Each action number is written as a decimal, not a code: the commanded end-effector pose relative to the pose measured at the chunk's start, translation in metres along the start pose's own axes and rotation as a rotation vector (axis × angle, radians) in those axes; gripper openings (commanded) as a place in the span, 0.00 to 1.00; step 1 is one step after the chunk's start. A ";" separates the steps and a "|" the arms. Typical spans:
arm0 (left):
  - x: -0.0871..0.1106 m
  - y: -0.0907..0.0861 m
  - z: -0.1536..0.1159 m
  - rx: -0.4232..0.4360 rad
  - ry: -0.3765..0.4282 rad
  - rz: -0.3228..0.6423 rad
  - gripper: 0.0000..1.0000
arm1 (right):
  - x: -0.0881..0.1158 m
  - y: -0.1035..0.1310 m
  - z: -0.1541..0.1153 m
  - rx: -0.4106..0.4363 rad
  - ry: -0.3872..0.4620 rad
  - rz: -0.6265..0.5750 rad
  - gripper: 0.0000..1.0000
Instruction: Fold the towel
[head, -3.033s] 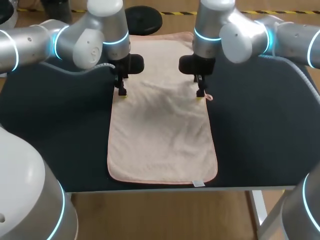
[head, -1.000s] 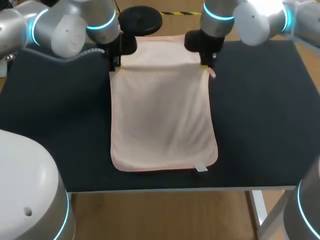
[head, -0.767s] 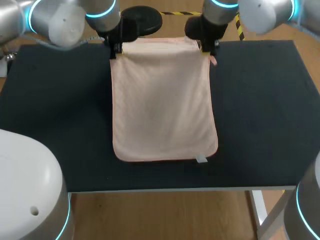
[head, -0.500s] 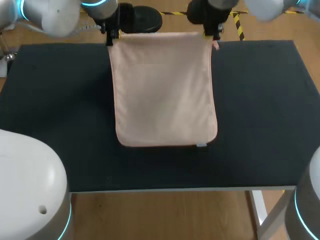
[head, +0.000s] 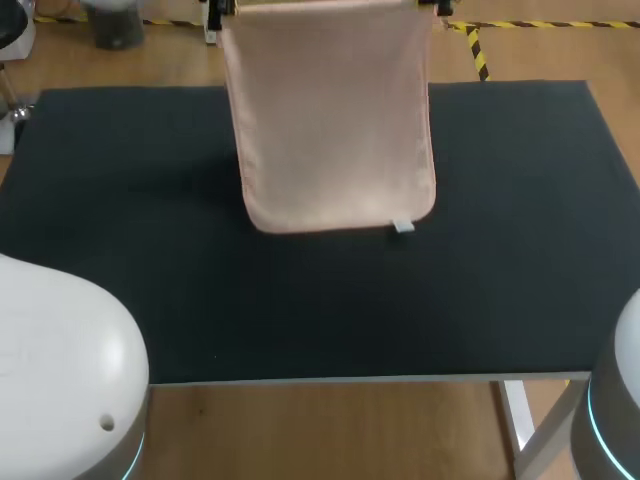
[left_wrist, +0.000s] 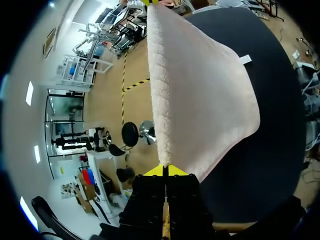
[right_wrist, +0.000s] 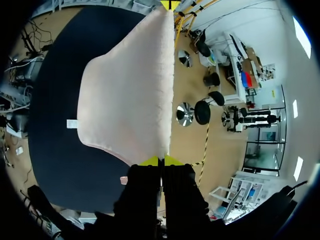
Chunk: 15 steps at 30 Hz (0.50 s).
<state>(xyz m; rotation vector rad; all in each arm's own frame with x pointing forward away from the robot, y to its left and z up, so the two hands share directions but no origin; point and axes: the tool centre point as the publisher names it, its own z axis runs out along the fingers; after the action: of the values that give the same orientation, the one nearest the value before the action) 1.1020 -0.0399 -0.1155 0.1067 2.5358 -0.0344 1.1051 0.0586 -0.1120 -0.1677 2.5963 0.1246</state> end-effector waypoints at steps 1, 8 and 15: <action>-0.019 -0.002 -0.012 -0.009 -0.015 -0.006 0.00 | -0.016 0.000 -0.014 -0.013 -0.007 -0.008 0.00; -0.051 0.000 -0.025 -0.018 -0.101 0.000 0.00 | -0.048 -0.001 -0.032 -0.024 -0.077 -0.031 0.00; -0.085 0.006 -0.023 -0.038 -0.159 0.028 0.00 | -0.080 -0.003 -0.038 -0.021 -0.131 -0.049 0.00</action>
<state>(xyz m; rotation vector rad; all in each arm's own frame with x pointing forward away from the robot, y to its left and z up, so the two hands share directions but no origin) 1.1472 -0.0384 -0.0512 0.1133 2.3671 0.0033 1.1443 0.0572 -0.0426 -0.2194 2.4492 0.1399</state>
